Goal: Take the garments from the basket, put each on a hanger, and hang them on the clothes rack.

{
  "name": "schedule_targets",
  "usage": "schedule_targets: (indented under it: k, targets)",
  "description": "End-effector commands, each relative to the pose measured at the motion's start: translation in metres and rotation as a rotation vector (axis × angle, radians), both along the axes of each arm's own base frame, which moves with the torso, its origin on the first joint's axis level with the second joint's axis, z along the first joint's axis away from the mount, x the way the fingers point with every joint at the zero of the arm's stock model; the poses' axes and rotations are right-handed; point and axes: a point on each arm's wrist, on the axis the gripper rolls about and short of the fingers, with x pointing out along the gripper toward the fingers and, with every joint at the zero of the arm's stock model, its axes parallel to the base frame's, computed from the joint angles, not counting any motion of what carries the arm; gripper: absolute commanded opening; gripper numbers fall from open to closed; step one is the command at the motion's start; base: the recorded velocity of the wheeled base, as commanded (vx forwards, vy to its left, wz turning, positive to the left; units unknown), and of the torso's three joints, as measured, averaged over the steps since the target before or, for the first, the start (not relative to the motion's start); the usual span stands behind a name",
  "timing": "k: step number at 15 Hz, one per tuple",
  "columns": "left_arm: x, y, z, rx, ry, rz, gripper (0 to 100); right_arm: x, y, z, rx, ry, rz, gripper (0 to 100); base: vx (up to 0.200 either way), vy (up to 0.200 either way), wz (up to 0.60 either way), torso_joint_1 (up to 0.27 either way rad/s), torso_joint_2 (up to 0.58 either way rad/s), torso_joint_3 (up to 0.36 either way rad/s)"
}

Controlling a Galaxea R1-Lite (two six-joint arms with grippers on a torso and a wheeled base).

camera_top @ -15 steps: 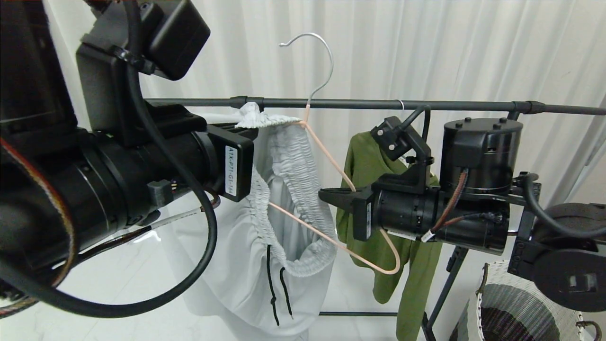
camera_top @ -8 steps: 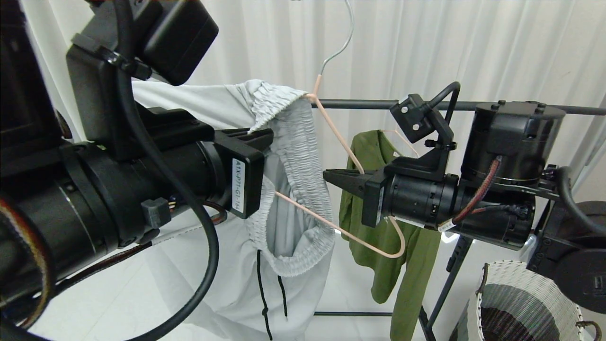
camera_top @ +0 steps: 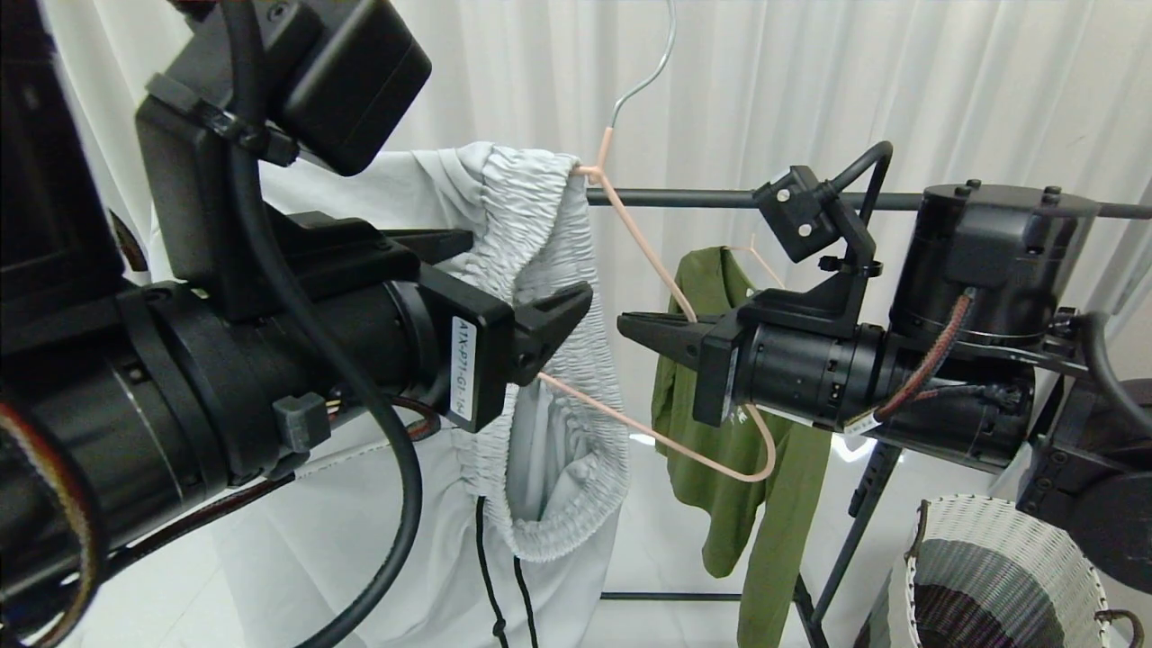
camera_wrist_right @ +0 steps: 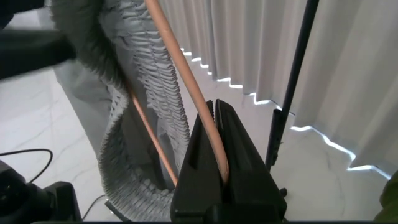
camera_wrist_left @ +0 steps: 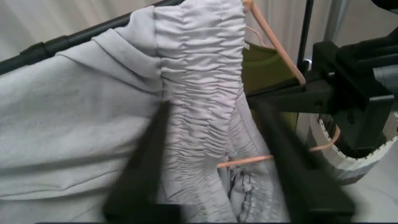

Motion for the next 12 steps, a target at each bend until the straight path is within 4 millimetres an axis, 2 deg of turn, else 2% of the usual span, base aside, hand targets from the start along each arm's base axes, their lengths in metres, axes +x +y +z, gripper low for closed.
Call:
schedule_targets:
  k: [1, 4, 6, 8, 12]
  targets:
    - [-0.003, 0.004, 0.000, -0.004, -0.003, 0.001, 100, -0.001, -0.002, 0.003, 0.009, -0.008, -0.003, 0, 0.000, 0.000, 0.00, 0.000, 0.00, 0.000]
    - [-0.014, 0.019, -0.010, 0.029, -0.003, -0.003, 100, 0.007, -0.011, 0.005, 0.001, -0.030, -0.041, 0, 0.000, 0.000, 0.00, 0.000, 0.00, 0.000]
    - [-0.026, 0.034, -0.017, 0.055, -0.017, -0.030, 100, 0.018, -0.020, 0.004, -0.003, -0.032, -0.085, 0, 0.000, 0.000, 0.00, 0.000, 0.00, 0.000]
    - [-0.038, 0.051, -0.021, 0.093, -0.054, -0.067, 100, 0.020, -0.026, 0.002, -0.012, -0.026, -0.104, 0, 0.000, 0.000, 0.00, 0.000, 0.00, 0.000]
    - [-0.042, 0.082, -0.013, 0.122, -0.137, 0.045, 100, 0.017, -0.034, -0.002, -0.057, -0.018, -0.113, 0, 0.000, 0.000, 0.00, 0.000, 0.00, 0.000]
